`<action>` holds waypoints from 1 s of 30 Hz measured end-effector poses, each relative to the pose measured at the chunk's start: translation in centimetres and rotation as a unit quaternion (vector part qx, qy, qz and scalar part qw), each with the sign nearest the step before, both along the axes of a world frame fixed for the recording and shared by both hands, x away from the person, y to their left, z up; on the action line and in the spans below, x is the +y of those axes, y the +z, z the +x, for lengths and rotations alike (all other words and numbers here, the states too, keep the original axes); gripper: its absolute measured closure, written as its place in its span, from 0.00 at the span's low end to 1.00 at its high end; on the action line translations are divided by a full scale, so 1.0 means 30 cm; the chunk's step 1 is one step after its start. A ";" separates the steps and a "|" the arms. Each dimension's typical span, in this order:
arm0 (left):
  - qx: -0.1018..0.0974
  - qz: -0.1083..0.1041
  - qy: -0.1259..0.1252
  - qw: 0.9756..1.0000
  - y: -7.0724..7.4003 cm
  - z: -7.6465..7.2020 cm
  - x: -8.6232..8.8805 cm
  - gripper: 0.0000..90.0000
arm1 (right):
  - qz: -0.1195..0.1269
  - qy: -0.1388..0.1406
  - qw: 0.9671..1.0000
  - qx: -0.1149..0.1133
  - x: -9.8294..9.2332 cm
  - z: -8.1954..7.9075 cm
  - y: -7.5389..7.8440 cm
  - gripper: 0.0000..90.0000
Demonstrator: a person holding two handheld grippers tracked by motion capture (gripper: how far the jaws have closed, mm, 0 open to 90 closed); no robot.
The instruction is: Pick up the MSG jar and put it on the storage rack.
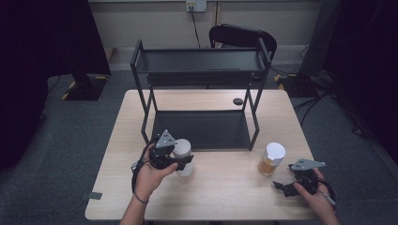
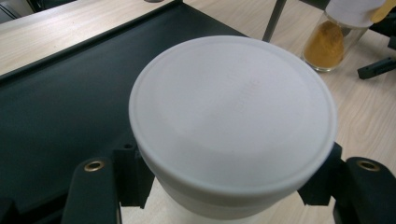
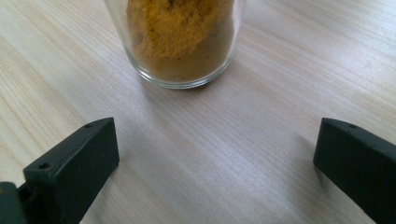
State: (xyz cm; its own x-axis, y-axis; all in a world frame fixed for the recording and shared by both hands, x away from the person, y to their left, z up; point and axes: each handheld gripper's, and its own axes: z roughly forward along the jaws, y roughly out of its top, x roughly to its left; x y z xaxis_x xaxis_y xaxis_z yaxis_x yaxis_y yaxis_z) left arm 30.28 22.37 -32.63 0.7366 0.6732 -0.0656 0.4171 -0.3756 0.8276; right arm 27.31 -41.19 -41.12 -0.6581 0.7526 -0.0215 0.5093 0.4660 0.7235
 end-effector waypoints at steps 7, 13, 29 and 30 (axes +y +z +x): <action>-0.001 -0.008 0.007 1.000 0.016 0.032 0.005 0.39 | 0.000 0.000 1.000 0.000 0.000 0.000 0.000 0.00; 0.003 -0.013 0.012 1.000 0.026 0.062 0.004 0.39 | 0.000 0.000 1.000 0.000 0.000 0.000 0.000 0.00; 0.004 -0.012 0.024 1.000 0.050 0.130 -0.014 0.39 | 0.000 0.000 1.000 0.000 0.000 0.000 0.000 0.00; 0.005 -0.010 0.026 1.000 0.051 0.132 -0.016 0.39 | 0.000 0.000 1.000 0.000 0.000 0.000 0.000 0.00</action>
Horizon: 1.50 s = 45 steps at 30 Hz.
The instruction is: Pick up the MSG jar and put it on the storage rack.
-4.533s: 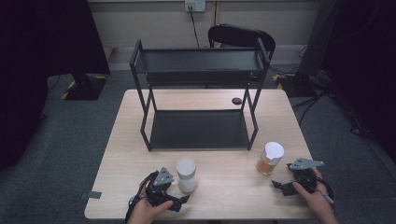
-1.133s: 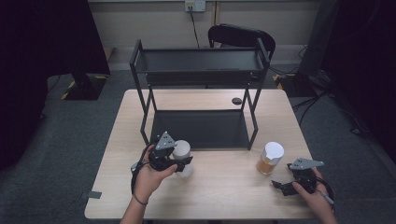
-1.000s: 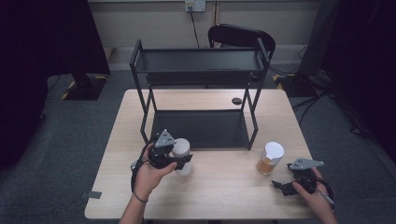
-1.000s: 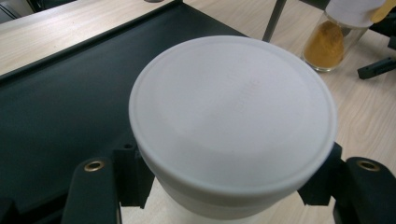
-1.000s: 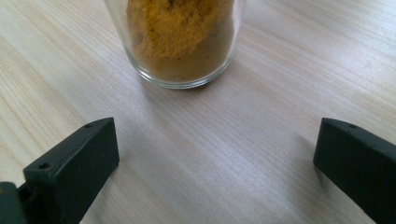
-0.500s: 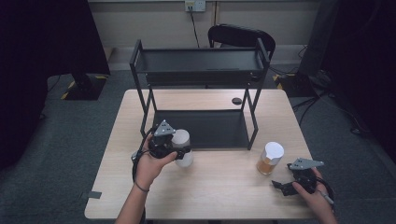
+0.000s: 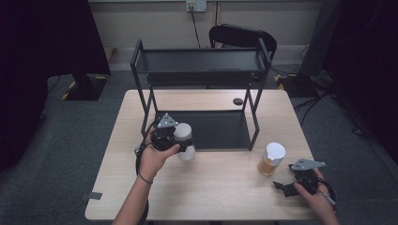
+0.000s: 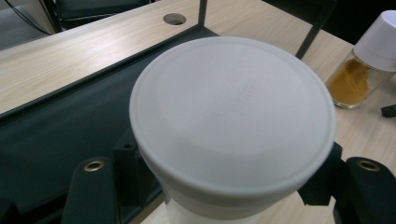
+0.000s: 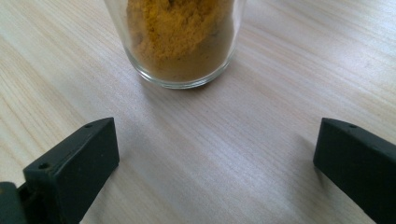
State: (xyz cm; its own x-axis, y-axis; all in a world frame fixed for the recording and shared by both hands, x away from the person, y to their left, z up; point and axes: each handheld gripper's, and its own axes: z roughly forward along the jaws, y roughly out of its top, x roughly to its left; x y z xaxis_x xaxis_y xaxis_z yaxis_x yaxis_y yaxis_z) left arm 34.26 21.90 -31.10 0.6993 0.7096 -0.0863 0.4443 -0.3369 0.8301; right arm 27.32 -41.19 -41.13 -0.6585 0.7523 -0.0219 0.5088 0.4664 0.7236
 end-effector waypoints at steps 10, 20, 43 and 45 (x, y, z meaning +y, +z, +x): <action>-0.001 -0.001 0.019 1.000 0.016 0.026 0.000 0.39 | 0.000 0.000 1.000 0.000 0.000 0.000 0.000 0.00; 0.000 0.004 0.025 1.000 0.058 0.047 0.003 0.39 | 0.000 0.000 1.000 0.000 0.000 0.000 0.000 0.00; 0.004 0.005 0.016 1.000 0.207 0.086 0.013 0.38 | 0.000 0.000 1.000 0.000 0.000 0.000 0.000 0.00; 0.003 0.004 0.015 1.000 0.220 0.087 0.017 0.38 | 0.000 0.000 1.000 0.000 0.000 0.000 0.000 0.00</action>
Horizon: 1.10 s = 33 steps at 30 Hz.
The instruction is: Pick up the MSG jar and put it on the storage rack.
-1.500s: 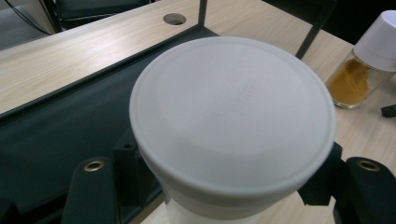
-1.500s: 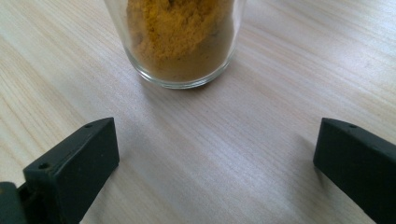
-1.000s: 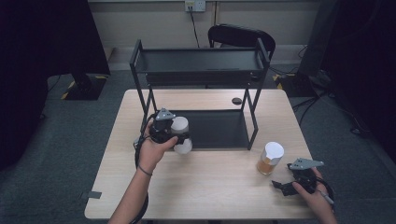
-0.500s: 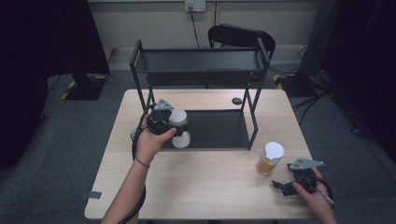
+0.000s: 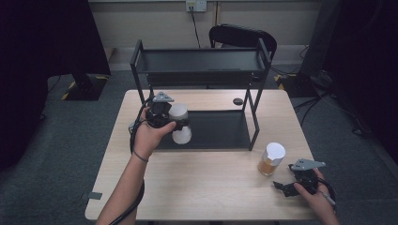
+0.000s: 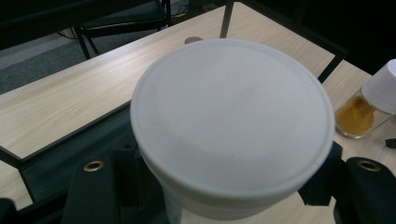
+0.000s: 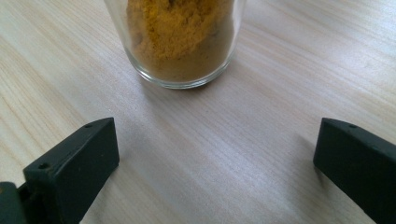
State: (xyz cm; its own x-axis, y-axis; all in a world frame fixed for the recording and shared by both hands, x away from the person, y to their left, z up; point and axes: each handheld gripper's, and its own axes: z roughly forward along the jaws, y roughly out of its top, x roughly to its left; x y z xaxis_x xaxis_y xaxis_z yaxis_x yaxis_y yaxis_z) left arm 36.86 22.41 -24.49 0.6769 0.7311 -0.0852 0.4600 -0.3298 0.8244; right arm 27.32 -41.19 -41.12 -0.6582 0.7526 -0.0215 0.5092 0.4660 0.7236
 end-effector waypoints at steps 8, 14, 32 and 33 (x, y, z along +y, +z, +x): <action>-0.001 0.005 -0.009 1.000 0.060 0.002 0.009 0.38 | 0.000 0.000 1.000 0.000 0.000 0.000 0.000 0.00; -0.003 0.005 -0.011 1.000 0.101 0.004 0.012 0.38 | 0.000 0.000 1.000 0.000 0.000 0.000 0.000 0.00; -0.006 0.005 -0.024 1.000 0.246 0.016 0.009 0.38 | 0.000 0.000 1.000 0.000 0.000 0.000 0.000 0.00; -0.008 0.005 -0.022 1.000 0.255 0.016 0.008 0.38 | 0.000 0.000 1.000 -0.001 0.000 0.000 -0.001 0.00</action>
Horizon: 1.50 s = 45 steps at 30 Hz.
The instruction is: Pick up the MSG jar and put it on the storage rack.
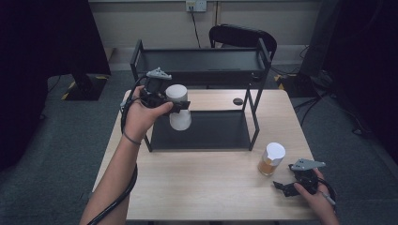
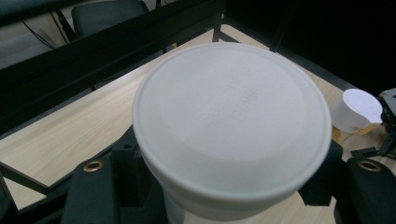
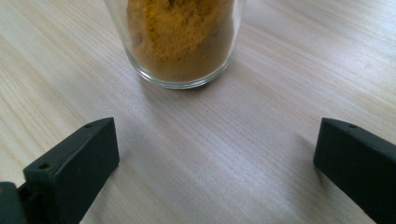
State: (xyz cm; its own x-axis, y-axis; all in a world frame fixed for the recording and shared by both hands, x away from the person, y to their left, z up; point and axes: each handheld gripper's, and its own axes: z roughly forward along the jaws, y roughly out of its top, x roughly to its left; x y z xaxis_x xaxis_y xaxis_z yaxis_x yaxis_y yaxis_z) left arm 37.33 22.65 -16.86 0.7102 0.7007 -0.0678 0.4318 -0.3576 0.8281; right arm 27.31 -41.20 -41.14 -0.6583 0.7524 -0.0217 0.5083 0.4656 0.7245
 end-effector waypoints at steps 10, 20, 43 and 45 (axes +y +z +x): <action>-0.004 0.016 -0.001 1.000 0.095 -0.005 -0.028 0.38 | 0.000 0.000 1.000 0.000 0.000 0.000 0.000 0.00; -0.012 0.015 -0.002 1.000 0.166 -0.011 -0.035 0.38 | 0.000 0.000 1.000 0.000 0.000 0.000 0.000 0.00; -0.034 0.020 -0.002 0.999 0.292 -0.026 -0.064 0.38 | 0.000 0.000 1.000 0.001 0.000 0.000 0.001 0.00; -0.035 0.017 0.000 0.999 0.303 -0.027 -0.065 0.38 | 0.000 0.000 1.000 0.001 0.000 0.000 0.001 0.00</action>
State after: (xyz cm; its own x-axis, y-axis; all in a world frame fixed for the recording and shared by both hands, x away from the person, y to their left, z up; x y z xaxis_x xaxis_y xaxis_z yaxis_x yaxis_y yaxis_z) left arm 36.51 20.69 -7.77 0.7128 0.7014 0.0060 0.3736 -0.3868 0.8431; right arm 27.32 -41.19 -41.12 -0.6582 0.7525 -0.0215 0.5092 0.4660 0.7236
